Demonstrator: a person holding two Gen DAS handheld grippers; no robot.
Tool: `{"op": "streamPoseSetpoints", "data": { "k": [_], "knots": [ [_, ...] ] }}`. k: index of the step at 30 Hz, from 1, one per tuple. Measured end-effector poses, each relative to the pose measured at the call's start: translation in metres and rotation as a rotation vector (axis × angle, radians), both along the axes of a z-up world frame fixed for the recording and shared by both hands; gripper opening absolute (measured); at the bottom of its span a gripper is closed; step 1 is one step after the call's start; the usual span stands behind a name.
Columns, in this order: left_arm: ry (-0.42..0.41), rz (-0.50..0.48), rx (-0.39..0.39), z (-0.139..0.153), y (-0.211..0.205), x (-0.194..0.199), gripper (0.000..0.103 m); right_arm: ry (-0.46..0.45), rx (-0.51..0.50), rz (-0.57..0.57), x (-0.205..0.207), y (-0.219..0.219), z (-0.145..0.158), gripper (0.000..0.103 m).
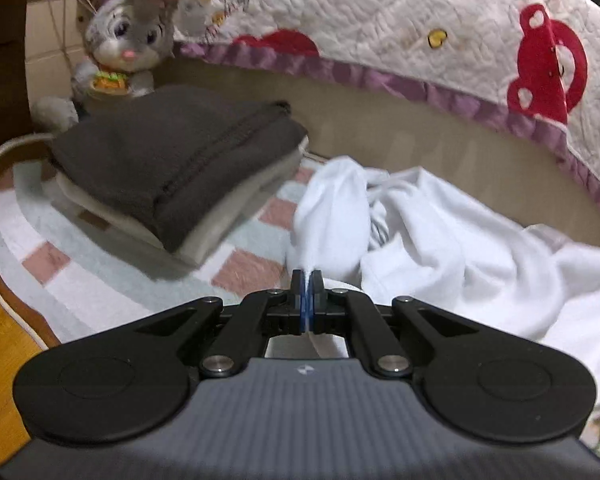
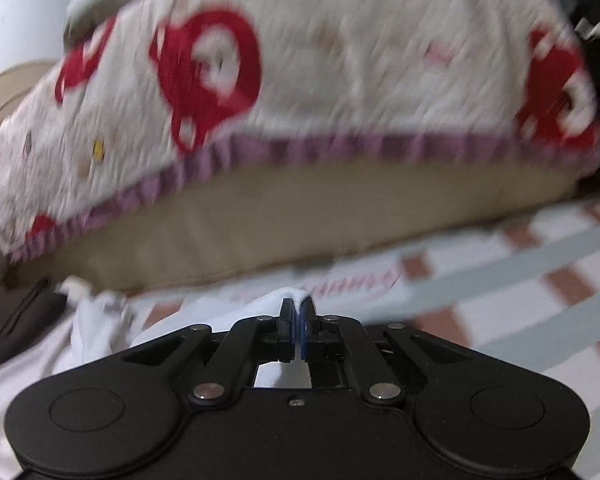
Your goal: Fold clothes
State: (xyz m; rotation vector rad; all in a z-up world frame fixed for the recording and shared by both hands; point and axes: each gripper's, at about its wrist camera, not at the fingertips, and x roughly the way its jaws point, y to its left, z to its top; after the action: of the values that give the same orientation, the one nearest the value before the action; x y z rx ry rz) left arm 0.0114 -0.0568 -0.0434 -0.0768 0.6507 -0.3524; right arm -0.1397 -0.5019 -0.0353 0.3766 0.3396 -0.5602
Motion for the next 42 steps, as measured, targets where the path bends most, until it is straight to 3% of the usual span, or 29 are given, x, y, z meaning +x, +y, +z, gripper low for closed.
{"op": "streamPoseSetpoints", "data": {
  "k": [4,7,9,11,13,17,20,23,26,28,30,33,35,36,37,38,40,42],
  "knots": [
    [0.058,0.014,-0.042,-0.01,0.004,0.002,0.001,0.062,-0.124,-0.128,-0.022,0.007,0.011,0.003],
    [0.053,0.009,-0.038,-0.009,0.006,0.001,0.001,0.142,0.053,-0.162,-0.034,-0.016,-0.007,0.003],
    [0.046,-0.001,-0.036,-0.007,0.005,0.0,0.001,0.156,0.235,-0.182,-0.041,-0.038,-0.025,0.003],
    [0.032,-0.015,-0.035,-0.005,0.002,-0.001,0.001,0.149,0.324,-0.208,-0.046,-0.053,-0.037,0.003],
    [-0.011,-0.027,-0.032,0.006,-0.001,-0.005,0.001,0.104,0.296,-0.201,-0.048,-0.054,-0.034,0.003],
    [-0.131,-0.062,-0.033,0.041,-0.002,-0.015,0.001,0.019,0.064,-0.198,-0.059,-0.032,0.004,0.002],
    [-0.084,-0.092,0.05,0.041,-0.01,-0.01,0.001,0.004,-0.069,-0.278,-0.069,-0.032,0.02,0.002],
    [0.055,-0.093,0.077,0.007,-0.018,-0.002,0.001,0.185,-0.155,-0.294,-0.052,-0.042,0.004,0.002],
    [0.155,-0.078,0.048,-0.019,-0.014,0.0,0.001,0.266,-0.05,-0.3,-0.046,-0.056,-0.022,0.002],
    [0.168,-0.075,0.039,-0.023,-0.011,-0.001,0.001,0.268,-0.044,-0.32,-0.048,-0.059,-0.022,0.002],
    [0.154,-0.087,0.037,-0.019,-0.01,-0.001,0.001,0.295,-0.132,-0.33,-0.045,-0.051,-0.017,0.002],
    [0.125,-0.091,0.077,-0.015,-0.012,-0.002,0.001,0.494,-0.226,-0.302,-0.024,-0.045,-0.031,0.007],
    [0.139,-0.089,0.053,-0.016,-0.012,-0.003,0.001,0.552,-0.192,-0.294,-0.021,-0.047,-0.039,0.009],
    [0.147,-0.088,0.039,-0.016,-0.01,-0.002,0.001,0.532,-0.153,-0.27,-0.022,-0.047,-0.037,0.011],
    [0.155,-0.087,0.026,-0.017,-0.008,-0.002,0.001,0.469,-0.114,-0.244,-0.026,-0.043,-0.03,0.021],
    [0.154,-0.088,0.022,-0.017,-0.007,-0.002,0.001,0.399,-0.074,-0.213,-0.03,-0.04,-0.023,0.025],
    [0.153,-0.091,0.007,-0.018,-0.006,-0.002,0.001,0.256,0.001,-0.078,-0.034,-0.028,-0.01,0.041],
    [0.151,-0.096,-0.014,-0.018,-0.003,-0.001,0.001,0.187,0.021,0.049,-0.029,-0.013,-0.005,0.044]
  ]
}}
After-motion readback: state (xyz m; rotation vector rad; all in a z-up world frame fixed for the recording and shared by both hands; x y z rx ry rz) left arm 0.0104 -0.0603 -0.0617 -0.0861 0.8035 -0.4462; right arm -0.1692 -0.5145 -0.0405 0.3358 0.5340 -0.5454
